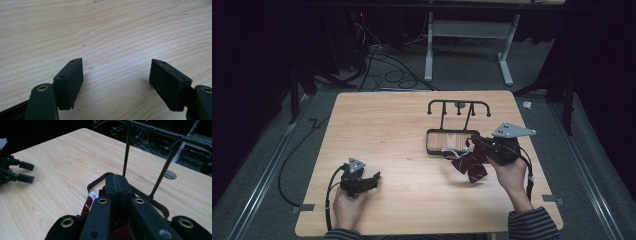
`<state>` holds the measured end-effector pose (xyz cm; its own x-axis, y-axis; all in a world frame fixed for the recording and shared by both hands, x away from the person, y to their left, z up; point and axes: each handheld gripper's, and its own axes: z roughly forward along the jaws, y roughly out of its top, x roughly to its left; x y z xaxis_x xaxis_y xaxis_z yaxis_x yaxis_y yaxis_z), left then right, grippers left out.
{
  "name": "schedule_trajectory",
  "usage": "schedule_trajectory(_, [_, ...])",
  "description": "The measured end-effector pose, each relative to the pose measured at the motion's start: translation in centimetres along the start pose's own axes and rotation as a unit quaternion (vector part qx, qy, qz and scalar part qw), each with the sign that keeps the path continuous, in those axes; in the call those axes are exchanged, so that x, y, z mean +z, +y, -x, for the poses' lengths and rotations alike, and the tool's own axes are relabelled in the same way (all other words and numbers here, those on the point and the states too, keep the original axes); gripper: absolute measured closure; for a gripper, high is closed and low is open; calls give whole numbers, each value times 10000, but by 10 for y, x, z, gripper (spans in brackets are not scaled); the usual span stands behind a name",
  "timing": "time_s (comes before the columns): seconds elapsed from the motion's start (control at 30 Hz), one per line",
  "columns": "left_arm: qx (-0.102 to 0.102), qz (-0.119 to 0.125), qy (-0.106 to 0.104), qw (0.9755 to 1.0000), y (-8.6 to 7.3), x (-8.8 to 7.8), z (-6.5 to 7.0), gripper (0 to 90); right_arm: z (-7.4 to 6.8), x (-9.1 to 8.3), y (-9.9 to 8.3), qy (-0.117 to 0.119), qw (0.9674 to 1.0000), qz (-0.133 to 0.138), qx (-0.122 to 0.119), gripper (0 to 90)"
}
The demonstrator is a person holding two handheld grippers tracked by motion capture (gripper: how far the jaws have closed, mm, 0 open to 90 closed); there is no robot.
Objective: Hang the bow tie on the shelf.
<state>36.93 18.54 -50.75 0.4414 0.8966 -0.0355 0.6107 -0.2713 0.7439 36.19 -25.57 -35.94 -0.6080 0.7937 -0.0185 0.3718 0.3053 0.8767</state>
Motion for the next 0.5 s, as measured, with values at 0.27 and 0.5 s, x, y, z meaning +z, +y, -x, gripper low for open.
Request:
schedule_trajectory(0.27, [7,-2,10,10000,0,0,0,279,0,2,8,21,10000,20,-50,900])
schedule_trajectory(0.5, [10,-3,14,10000,0,0,0,279,0,6,15,66,9999,72,-76,900])
